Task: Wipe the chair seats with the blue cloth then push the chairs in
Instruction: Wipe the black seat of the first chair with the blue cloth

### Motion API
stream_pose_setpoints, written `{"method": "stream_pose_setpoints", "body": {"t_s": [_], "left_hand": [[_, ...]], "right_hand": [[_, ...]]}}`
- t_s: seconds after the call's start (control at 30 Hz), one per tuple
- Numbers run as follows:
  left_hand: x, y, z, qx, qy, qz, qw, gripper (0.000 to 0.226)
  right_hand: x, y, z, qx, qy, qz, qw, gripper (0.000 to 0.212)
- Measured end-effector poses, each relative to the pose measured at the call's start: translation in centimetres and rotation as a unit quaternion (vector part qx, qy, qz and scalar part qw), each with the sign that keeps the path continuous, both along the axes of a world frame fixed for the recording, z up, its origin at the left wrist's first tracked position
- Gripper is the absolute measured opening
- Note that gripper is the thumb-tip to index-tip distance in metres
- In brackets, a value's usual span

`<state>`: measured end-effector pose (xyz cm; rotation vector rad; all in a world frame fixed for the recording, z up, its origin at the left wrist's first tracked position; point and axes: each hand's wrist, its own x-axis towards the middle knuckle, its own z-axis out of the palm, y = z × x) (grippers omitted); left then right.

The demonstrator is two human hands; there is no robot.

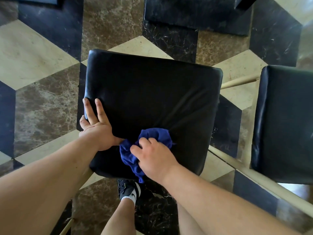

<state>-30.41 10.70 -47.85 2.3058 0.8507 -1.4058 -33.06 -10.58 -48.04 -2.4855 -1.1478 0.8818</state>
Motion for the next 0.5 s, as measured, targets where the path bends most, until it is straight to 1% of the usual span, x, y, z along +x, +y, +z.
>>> {"method": "stream_pose_setpoints", "body": {"t_s": [0.1, 0.17, 0.2, 0.27, 0.33, 0.4, 0.43, 0.5], "left_hand": [[-0.1, 0.0, 0.0, -0.005, -0.008, -0.002, 1.0, 0.181], [0.0, -0.1, 0.2, -0.007, -0.008, -0.007, 1.0, 0.182], [0.0, -0.2, 0.2, -0.007, -0.006, -0.008, 1.0, 0.181], [0.0, -0.3, 0.4, -0.006, -0.005, -0.01, 1.0, 0.18], [0.1, -0.4, 0.5, -0.009, -0.007, -0.011, 1.0, 0.18], [0.2, -0.4, 0.7, -0.008, -0.006, -0.013, 1.0, 0.179], [0.2, -0.4, 0.8, -0.008, -0.005, -0.014, 1.0, 0.179], [0.2, -0.4, 0.8, -0.01, -0.005, -0.012, 1.0, 0.179]], "right_hand": [[2.6, -2.0, 0.0, 0.03, -0.002, 0.086, 0.996, 0.022], [6.5, -3.6, -0.3, 0.032, -0.026, 0.105, 0.994, 0.025], [9.0, -4.4, -0.3, 0.017, -0.041, 0.09, 0.995, 0.025], [14.4, -6.2, -0.4, -0.017, -0.08, -0.001, 0.997, 0.025], [19.3, -7.9, -0.6, -0.037, -0.127, -0.117, 0.984, 0.024], [22.6, -9.0, -0.7, -0.042, -0.157, -0.201, 0.966, 0.023], [23.3, -9.2, -0.8, -0.042, -0.163, -0.222, 0.96, 0.022], [22.9, -9.5, -0.8, -0.049, -0.17, -0.215, 0.96, 0.019]]}}
